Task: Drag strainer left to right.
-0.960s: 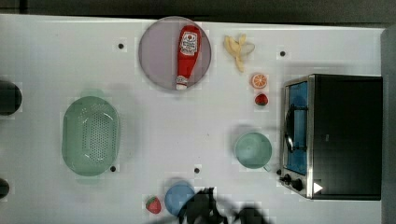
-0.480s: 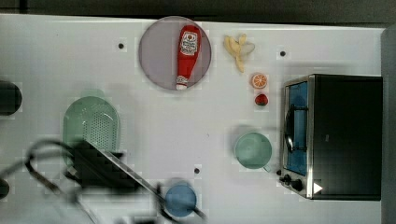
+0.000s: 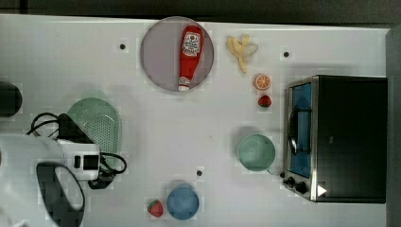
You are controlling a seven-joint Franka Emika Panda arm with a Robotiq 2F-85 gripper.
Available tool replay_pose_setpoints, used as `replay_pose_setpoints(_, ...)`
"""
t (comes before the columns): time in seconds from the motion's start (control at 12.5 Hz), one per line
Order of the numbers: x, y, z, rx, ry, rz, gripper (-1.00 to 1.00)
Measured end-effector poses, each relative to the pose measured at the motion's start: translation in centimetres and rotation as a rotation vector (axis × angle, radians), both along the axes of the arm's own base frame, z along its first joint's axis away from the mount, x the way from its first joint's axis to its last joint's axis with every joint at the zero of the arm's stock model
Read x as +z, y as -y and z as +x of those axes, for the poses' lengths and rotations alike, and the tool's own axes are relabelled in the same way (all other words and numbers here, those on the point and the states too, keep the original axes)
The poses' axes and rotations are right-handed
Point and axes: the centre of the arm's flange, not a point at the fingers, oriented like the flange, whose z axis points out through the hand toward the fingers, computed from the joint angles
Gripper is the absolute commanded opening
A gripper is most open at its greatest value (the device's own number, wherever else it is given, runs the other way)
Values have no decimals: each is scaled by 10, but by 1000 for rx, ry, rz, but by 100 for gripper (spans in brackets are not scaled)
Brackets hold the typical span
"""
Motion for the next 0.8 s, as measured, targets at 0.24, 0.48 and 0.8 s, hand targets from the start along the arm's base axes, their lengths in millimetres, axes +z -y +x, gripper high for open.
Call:
replay_pose_setpoints(0.24,-60,-31,13,-216,-39,69,100)
replay_pose_setpoints(0.48,-102,-25,35,-423,-35,76,100)
replay_pose_setpoints(0.8,-172,-18,49,-568,-60,110,100)
